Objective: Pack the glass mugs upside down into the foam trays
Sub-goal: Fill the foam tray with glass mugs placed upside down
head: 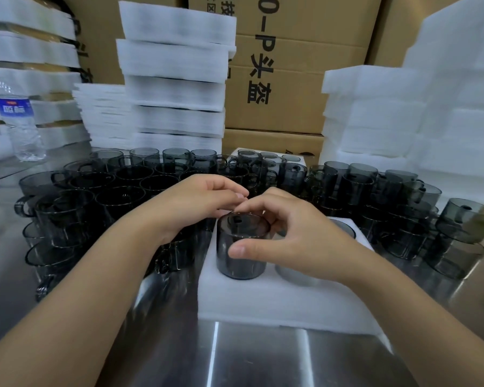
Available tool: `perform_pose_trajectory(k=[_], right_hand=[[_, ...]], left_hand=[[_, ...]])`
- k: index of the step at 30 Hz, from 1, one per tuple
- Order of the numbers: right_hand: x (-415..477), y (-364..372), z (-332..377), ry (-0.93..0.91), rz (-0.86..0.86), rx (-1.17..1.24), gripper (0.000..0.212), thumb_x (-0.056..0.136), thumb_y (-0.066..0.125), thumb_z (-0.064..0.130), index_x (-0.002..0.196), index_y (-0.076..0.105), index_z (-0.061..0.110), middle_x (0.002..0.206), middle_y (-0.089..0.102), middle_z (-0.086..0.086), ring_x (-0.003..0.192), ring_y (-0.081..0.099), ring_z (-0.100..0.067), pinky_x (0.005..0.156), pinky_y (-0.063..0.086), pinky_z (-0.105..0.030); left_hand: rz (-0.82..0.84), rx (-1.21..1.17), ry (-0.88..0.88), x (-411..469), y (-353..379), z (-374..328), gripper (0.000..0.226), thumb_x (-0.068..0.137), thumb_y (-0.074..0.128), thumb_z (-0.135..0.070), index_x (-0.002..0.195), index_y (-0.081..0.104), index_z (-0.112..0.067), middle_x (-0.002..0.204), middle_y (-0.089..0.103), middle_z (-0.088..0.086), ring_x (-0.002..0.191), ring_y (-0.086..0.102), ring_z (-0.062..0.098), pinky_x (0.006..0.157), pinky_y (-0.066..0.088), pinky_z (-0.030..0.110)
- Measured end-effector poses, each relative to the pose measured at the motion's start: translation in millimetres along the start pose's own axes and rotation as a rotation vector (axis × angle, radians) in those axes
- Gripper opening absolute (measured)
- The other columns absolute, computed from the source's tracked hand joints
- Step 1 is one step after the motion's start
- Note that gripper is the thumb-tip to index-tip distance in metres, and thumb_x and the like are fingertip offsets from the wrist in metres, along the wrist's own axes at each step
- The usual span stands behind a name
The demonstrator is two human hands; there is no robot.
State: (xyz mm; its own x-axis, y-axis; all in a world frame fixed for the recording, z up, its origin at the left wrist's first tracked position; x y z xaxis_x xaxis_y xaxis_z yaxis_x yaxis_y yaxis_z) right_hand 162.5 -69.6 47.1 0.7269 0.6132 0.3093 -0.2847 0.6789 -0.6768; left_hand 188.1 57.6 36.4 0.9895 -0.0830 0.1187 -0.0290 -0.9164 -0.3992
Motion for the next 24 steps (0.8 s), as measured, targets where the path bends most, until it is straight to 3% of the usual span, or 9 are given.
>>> perform_pose_trajectory(k=[4, 10, 14, 18, 21, 24], right_hand=[[0, 1, -1, 0.018, -0.019, -0.019, 0.067, 0.043, 0.067, 0.077, 0.100, 0.061, 0.043, 0.094, 0.052, 0.021, 0.085, 0.054, 0.001, 0.075, 0.046, -0.021], [-3, 3, 2, -0.020, 0.007, -0.055, 0.052, 0.056, 0.084, 0.051, 0.099, 0.056, 0.042, 0.098, 0.051, 0.019, 0.086, 0.050, 0.004, 0.071, 0.039, -0.009], [-5, 4, 2, -0.021, 0.103, -0.061, 0.055, 0.062, 0.085, 0.045, 0.106, 0.052, 0.044, 0.108, 0.050, 0.017, 0.095, 0.053, -0.001, 0.082, 0.045, -0.020], [-7, 5, 4, -0.041, 0.146, -0.033, 0.052, 0.066, 0.083, 0.040, 0.108, 0.054, 0.043, 0.108, 0.049, 0.017, 0.098, 0.052, -0.001, 0.086, 0.045, -0.024], [-7, 4, 4, -0.053, 0.163, -0.016, 0.051, 0.068, 0.083, 0.033, 0.110, 0.056, 0.041, 0.106, 0.048, 0.017, 0.096, 0.050, 0.002, 0.085, 0.044, -0.020], [-7, 4, 4, -0.066, 0.191, -0.013, 0.051, 0.071, 0.082, 0.031, 0.114, 0.058, 0.041, 0.104, 0.048, 0.021, 0.098, 0.051, 0.001, 0.084, 0.044, -0.018]], left_hand=[[0.035, -0.022, -0.007, -2, 2, 1, 0.016, 0.090, 0.060, -0.017, 0.102, 0.070, -0.023, 0.101, 0.074, -0.003, 0.100, 0.067, 0.006, 0.101, 0.047, 0.033], [0.113, 0.000, -0.001, -6, 8, -1, 0.020, 0.092, 0.056, -0.016, 0.107, 0.069, -0.020, 0.106, 0.073, -0.001, 0.107, 0.064, 0.010, 0.106, 0.042, 0.037], [0.151, -0.027, -0.009, -7, 8, -2, 0.024, 0.092, 0.055, -0.013, 0.113, 0.066, -0.016, 0.112, 0.071, 0.001, 0.111, 0.063, 0.012, 0.107, 0.040, 0.037], [0.201, -0.042, -0.026, -10, 5, 0, 0.051, 0.081, 0.049, 0.018, 0.118, 0.059, -0.016, 0.123, 0.063, 0.008, 0.120, 0.057, 0.019, 0.106, 0.042, 0.036], [0.355, 0.059, -0.008, -19, 8, -1, 0.075, 0.070, 0.059, 0.023, 0.130, 0.050, -0.021, 0.132, 0.057, -0.003, 0.125, 0.051, 0.006, 0.108, 0.040, 0.034], [0.466, 0.197, -0.001, -24, 15, -1, 0.085, 0.070, 0.062, 0.023, 0.136, 0.045, -0.027, 0.136, 0.053, -0.014, 0.127, 0.045, -0.003, 0.110, 0.038, 0.031]])
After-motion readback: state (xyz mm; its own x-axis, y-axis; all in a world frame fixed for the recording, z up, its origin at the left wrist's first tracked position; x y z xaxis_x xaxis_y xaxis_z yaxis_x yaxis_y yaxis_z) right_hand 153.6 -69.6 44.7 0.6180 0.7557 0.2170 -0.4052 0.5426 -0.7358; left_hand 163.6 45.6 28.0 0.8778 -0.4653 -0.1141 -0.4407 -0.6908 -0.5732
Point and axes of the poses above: each hand's wrist, its own x-axis towards the middle knuckle, its own y-axis out of the palm, z = x × y, the point moved 8 cm from there along x, towards the middle knuckle
